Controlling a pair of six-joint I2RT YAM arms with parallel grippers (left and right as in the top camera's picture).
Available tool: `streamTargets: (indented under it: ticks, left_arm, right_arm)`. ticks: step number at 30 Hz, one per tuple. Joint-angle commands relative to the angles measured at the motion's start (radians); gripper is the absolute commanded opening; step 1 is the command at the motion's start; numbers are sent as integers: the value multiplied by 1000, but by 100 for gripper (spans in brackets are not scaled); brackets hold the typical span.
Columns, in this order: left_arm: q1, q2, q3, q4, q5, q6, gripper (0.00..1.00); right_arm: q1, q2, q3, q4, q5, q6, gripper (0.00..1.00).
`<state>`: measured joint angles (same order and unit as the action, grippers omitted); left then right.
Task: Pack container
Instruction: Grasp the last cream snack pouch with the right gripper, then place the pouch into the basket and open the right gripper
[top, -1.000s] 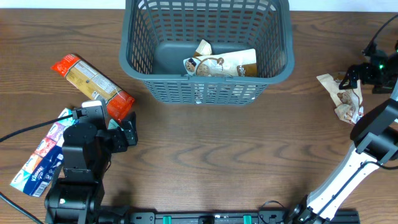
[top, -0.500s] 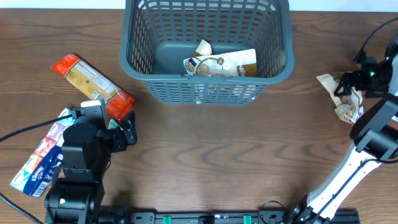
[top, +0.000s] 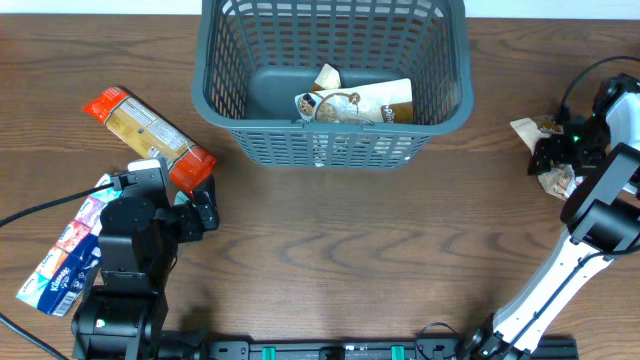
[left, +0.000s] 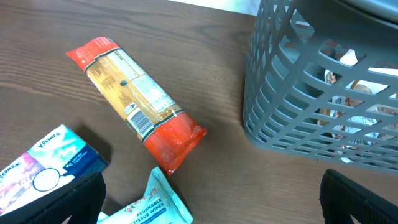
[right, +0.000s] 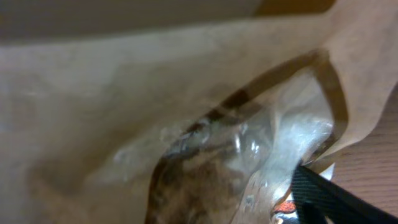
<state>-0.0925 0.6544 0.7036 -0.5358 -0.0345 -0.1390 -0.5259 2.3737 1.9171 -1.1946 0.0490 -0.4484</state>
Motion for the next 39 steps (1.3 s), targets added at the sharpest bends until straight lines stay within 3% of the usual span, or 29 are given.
streamTargets:
  ticks: [1,5,11,17,23,29,32,39]
  left_arm:
    - [4,-2,21,2,-20,-12,99]
    - [4,-2,21,3,-20,-13,99]
    - [4,-2,21,2,-20,-13,99]
    - [4,-2,21,2,-19,-13,98]
    - [4,-2,21,2,-19,-13,99]
    - [4,-2,21,2,-19,-13,99]
    - [4,-2,21,1,-19,-13,99]
    - [4,-2,21,-26,-19,-13,99]
  right_arm:
    - [18,10,-31,12,-31,10,66]
    - [33,10,-31,13,-48,10,39]
    - [59,8,-19,1,-116,10,8]
    - [115,-5,146,-112,-209,19,2]
    - [183,-63,500,-212,-358,72,1]
    - [296,-170,800,-216,-368,91,1]
    - [381,-220,853,-225,-367,25,1]
    - [740,-307,863,-322,-357,-443,1]
